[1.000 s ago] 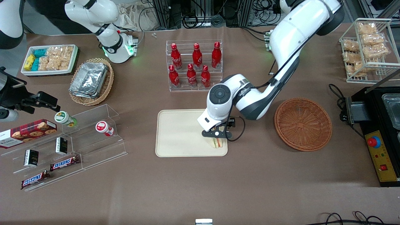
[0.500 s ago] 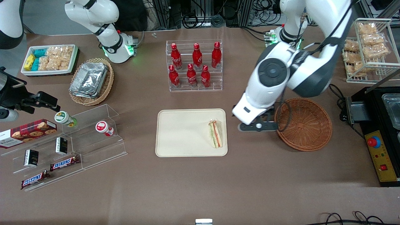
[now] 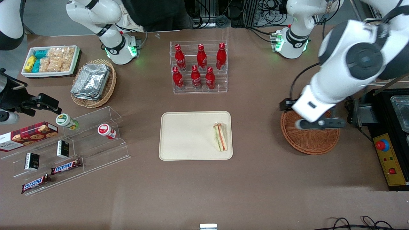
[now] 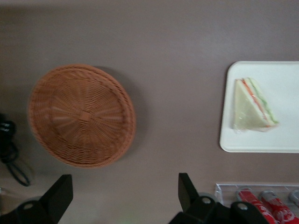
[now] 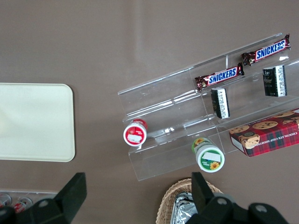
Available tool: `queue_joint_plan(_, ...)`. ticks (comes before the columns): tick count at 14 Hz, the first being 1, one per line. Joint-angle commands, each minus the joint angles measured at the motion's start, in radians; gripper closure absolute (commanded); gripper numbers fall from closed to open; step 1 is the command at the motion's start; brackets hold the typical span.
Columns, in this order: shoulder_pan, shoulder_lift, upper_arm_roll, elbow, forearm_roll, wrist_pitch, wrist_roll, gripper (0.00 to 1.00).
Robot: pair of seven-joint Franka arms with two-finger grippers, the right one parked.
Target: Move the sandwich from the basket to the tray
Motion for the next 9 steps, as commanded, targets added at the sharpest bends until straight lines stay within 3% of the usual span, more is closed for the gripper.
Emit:
queue_joint_plan(1,-0.078,-0.091,0.202,-0.072,-0.057,-0.025,0.160,0.00)
queue_joint_plan(5,-0.079,-0.231,0.291,-0.200,-0.076,-0.019,0.265,0.00)
queue_joint_plan(7,-0.079,-0.252,0.314,-0.210,-0.119,-0.039,0.273,0.00)
queue_joint_plan(9,-0.082,-0.251,0.313,-0.202,-0.116,-0.050,0.256,0.00)
